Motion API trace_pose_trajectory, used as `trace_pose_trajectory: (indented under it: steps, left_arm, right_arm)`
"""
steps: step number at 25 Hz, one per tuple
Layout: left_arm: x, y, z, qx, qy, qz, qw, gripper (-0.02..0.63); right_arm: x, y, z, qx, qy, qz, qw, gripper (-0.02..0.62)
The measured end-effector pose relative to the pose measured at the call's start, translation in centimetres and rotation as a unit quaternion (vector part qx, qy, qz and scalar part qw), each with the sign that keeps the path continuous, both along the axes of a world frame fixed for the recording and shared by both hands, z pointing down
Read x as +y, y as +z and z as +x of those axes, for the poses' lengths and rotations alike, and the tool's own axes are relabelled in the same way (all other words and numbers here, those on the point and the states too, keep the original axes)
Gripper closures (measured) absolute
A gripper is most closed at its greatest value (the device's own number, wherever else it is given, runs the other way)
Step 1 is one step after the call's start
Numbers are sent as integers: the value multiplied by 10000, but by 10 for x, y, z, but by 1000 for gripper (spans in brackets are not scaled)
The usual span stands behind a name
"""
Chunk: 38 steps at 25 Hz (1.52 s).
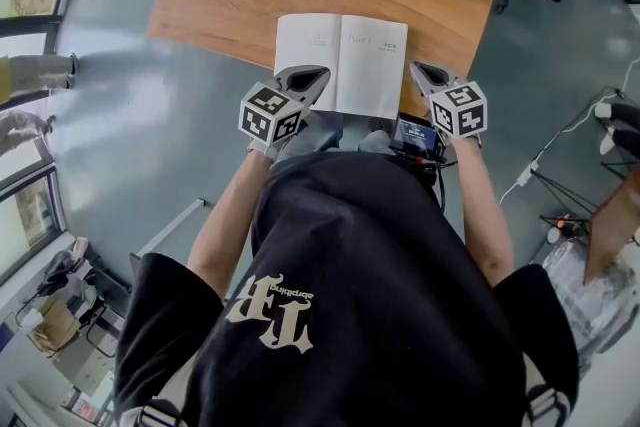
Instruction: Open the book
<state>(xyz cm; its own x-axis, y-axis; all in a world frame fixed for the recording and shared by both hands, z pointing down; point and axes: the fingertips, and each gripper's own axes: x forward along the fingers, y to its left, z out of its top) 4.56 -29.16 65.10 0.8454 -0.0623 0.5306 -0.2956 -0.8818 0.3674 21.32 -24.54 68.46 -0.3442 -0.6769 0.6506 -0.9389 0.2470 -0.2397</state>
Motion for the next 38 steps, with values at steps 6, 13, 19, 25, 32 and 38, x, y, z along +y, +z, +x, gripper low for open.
trace_pose_trajectory:
  steps: [6, 13, 19, 25, 32, 38]
  left_arm:
    - [34, -42, 10, 558, -273, 202, 9979, 600]
    - [98, -51, 23, 835, -755, 122, 9936, 600]
    - [128, -66, 8, 864, -1397, 184, 9863, 600]
    - [125, -90, -22, 753, -1737, 560, 9803, 600]
    - [129, -120, -53, 879, -1653, 745, 9795, 600]
    - [136, -136, -119, 974, -1492, 925, 9796, 600]
  right_arm:
    - [34, -36, 15, -37, 157, 607, 9980, 607]
    - [79, -56, 20, -314, 115, 954, 9949, 607]
    - [76, -66, 11, -340, -383, 1058, 9931, 607]
    - [60, -91, -13, -410, -663, 1400, 9871, 607]
    - [90, -120, -24, -331, -391, 1486, 9876, 607]
    - [94, -141, -93, -413, -224, 1636, 9854, 607]
